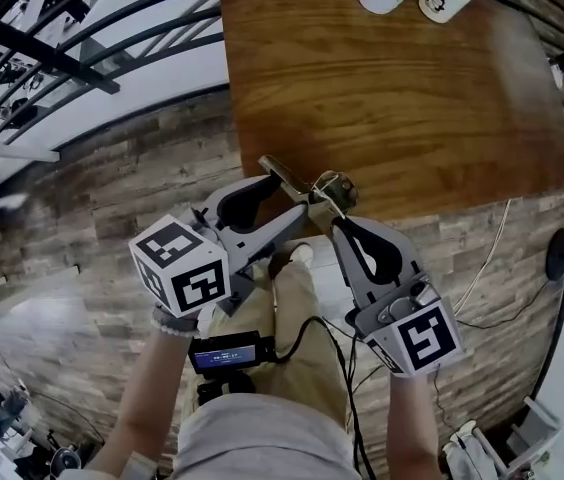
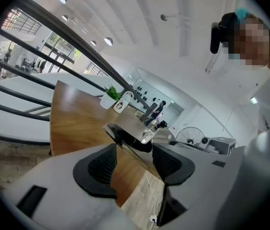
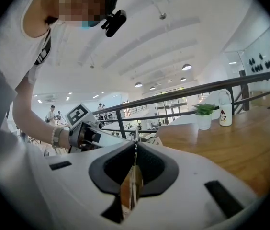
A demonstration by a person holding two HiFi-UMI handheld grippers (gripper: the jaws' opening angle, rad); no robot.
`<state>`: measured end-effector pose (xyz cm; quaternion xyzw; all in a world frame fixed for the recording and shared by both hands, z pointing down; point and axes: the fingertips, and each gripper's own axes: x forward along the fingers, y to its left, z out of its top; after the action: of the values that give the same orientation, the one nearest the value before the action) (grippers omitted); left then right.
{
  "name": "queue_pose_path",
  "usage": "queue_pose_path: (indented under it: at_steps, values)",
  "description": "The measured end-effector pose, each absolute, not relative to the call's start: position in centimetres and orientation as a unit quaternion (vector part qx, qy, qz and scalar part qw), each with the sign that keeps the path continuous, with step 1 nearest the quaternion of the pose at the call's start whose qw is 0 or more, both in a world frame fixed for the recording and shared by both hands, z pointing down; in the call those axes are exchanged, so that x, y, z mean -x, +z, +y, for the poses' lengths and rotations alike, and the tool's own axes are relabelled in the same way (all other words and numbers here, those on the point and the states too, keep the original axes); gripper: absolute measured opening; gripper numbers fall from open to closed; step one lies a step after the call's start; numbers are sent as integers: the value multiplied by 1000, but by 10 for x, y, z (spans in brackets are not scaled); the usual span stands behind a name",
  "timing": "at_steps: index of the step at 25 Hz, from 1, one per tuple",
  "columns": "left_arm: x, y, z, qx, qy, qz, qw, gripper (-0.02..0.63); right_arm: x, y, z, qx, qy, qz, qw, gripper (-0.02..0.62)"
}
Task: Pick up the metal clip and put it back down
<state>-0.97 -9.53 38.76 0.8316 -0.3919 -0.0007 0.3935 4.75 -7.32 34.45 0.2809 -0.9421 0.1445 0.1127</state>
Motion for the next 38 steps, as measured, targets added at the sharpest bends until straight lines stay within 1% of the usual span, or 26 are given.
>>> queue_pose_path:
  at_steps: [7,13,18,29,38]
  values:
    - [17,423,-100,-812,6,-405,420,241,-42,373,-80,-274,163,-940,123,23]
    - [9,451,-95,-804,34,-407,432,241,-49,395,-89,-274,174,-936,133,23]
    - [21,467,-92,-796,37,-416,439,241,-47,421,-95,-262,179,-936,152,23]
    - [27,472,-95,-790,38,-432,432,241,-46,470,-96,-201,208,-936,199,23]
    - [32,469,-98,-790,38,-441,423,241,-43,483,-98,-149,222,-935,235,23]
